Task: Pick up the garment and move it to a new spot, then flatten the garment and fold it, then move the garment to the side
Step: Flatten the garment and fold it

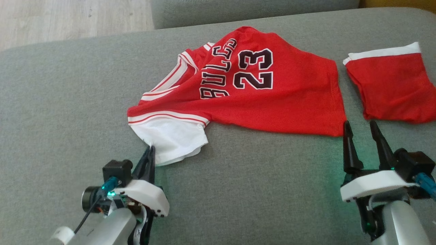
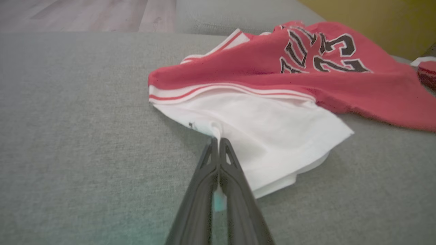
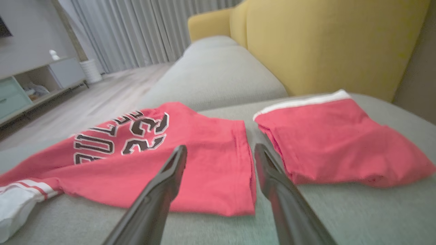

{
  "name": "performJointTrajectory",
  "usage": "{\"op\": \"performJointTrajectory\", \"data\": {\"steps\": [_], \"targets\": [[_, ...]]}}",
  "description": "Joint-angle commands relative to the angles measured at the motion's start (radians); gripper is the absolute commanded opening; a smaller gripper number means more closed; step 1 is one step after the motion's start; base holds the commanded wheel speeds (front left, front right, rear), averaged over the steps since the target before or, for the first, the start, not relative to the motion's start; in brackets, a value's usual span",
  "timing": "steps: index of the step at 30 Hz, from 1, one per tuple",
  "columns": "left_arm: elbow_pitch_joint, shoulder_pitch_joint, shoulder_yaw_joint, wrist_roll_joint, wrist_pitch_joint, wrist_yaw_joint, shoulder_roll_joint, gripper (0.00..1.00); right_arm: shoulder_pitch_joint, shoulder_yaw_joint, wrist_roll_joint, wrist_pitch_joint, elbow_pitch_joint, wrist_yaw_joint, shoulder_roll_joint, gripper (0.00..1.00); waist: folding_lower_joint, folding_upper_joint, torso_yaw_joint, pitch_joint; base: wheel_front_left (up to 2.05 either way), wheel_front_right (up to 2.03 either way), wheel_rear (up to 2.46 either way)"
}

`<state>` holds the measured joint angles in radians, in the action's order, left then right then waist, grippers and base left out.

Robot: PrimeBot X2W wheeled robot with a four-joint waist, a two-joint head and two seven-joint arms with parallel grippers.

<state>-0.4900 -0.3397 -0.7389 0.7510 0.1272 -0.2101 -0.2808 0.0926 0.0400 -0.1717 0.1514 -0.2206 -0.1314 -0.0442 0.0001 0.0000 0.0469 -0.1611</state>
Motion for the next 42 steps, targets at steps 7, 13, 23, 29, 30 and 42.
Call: {"op": "performJointTrajectory", "data": {"steps": [7, 13, 23, 29, 30, 42], "targets": [[0.081, -0.048, 0.089, -0.02, 0.113, 0.001, -0.009, 0.0, 0.081, 0.057, -0.029, -0.065, -0.118, 0.001, -0.006, 1.0, -0.0001, 0.0, -0.034, -0.001, 0.0, 0.0, 0.0], [0.149, -0.048, 0.128, -0.065, 0.133, 0.021, -0.004, 0.0, 0.131, 0.066, -0.078, -0.073, -0.24, 0.001, -0.006, 1.0, -0.0001, 0.0, -0.053, -0.01, 0.0, 0.0, 0.0], [0.271, 0.005, 0.26, -0.208, 0.134, 0.069, 0.055, 0.0, 0.221, 0.091, -0.075, -0.033, -0.444, 0.001, -0.006, 1.0, -0.0001, 0.0, -0.084, -0.03, 0.0, 0.0, 0.0], [0.265, 0.023, 0.298, -0.251, 0.134, 0.106, 0.084, 0.0, 0.26, 0.095, -0.071, -0.004, -0.54, 0.001, -0.006, 1.0, -0.0001, 0.0, -0.092, -0.034, 0.0, 0.0, 0.0], [0.262, 0.025, 0.304, -0.256, 0.134, 0.11, 0.088, 0.0, 0.266, 0.09, -0.072, -0.003, -0.555, 0.001, -0.006, 0.98, -0.0001, 0.0, -0.092, -0.034, 0.0, 0.0, 0.0], [0.248, 0.043, 0.396, -0.264, 0.134, 0.182, 0.129, 0.0, 0.303, -0.007, -0.104, 0.082, -0.54, 0.001, -0.006, 0.0, -0.0001, 0.0, -0.066, 0.013, 0.0, 0.0, 0.0]]}}
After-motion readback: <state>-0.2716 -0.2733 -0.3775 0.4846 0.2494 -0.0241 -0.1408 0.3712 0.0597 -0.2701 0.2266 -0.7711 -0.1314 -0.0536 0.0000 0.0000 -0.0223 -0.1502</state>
